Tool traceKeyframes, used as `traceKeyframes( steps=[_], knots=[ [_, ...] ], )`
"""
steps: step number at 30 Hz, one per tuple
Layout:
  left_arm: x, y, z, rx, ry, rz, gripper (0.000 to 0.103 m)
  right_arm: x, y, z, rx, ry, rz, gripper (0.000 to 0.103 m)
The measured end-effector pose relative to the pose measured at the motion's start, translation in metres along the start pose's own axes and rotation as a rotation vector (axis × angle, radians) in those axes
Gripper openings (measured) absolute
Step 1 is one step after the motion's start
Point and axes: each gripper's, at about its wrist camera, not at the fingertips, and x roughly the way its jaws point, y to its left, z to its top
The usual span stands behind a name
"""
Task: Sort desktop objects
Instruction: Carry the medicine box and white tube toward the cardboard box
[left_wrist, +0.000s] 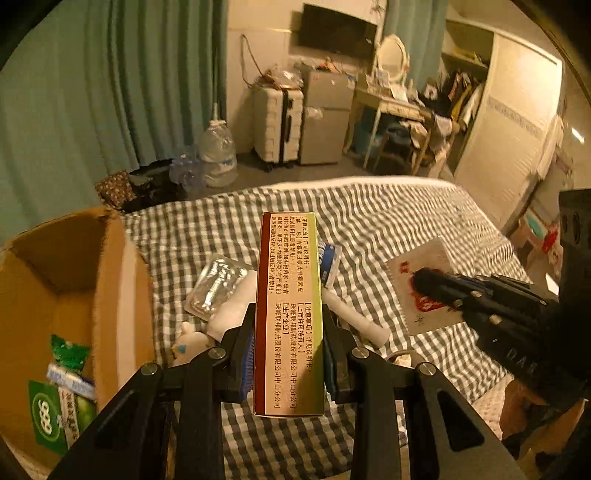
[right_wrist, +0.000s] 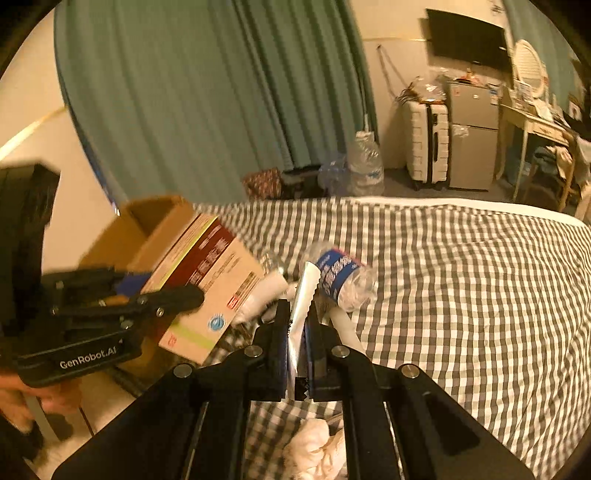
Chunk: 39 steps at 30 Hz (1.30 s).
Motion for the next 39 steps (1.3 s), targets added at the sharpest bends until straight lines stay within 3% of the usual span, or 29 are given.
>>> traceKeyframes(
  steps=[11, 21, 28, 39],
  knots=[
    [-0.073, 0.023, -0.003, -0.087, -0.174, 0.099, 0.030, -0.064, 0.018, 0.010, 0.054, -0.182, 0.004, 0.006],
    [-0.122, 0.043, -0.013, -0.098, -0.252, 0.152, 0.030, -0.092, 0.064, 0.030, 0.001, -0.304, 0.024, 0.006],
    [-0.148, 0.070, -0.006, -0.067, -0.297, 0.206, 0.030, -0.086, 0.100, 0.041, -0.011, -0.330, 0.077, 0.006],
    [-0.159, 0.147, -0.013, -0.209, -0.316, 0.239, 0.030, -0.038, 0.161, 0.054, -0.015, -0.325, 0.183, 0.006]
  ],
)
